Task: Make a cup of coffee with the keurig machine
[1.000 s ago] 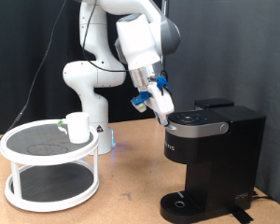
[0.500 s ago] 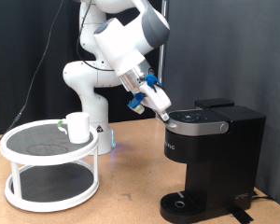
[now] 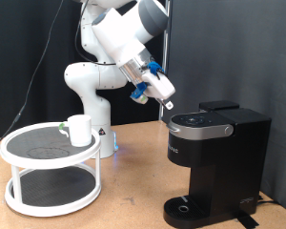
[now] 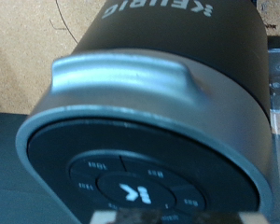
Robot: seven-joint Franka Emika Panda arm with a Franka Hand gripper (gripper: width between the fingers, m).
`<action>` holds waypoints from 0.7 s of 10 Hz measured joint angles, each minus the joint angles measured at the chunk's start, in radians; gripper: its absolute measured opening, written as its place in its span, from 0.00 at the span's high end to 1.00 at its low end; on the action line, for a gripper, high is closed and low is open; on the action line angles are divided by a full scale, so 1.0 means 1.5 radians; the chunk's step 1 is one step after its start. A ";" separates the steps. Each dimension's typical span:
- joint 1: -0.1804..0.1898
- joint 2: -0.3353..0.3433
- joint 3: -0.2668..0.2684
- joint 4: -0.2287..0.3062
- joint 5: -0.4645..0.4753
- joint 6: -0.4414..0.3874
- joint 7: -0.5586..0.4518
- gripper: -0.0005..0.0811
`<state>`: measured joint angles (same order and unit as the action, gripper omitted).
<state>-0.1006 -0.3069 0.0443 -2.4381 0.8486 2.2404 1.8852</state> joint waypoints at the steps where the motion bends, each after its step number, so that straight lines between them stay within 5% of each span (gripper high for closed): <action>1: 0.000 -0.008 -0.005 -0.002 0.000 -0.010 -0.001 0.99; 5: 0.000 -0.033 -0.009 -0.041 0.084 0.020 -0.022 0.99; 7: -0.011 -0.069 -0.028 -0.072 0.046 -0.058 -0.021 0.99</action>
<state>-0.1173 -0.4111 0.0017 -2.5460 0.9173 2.1540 1.8545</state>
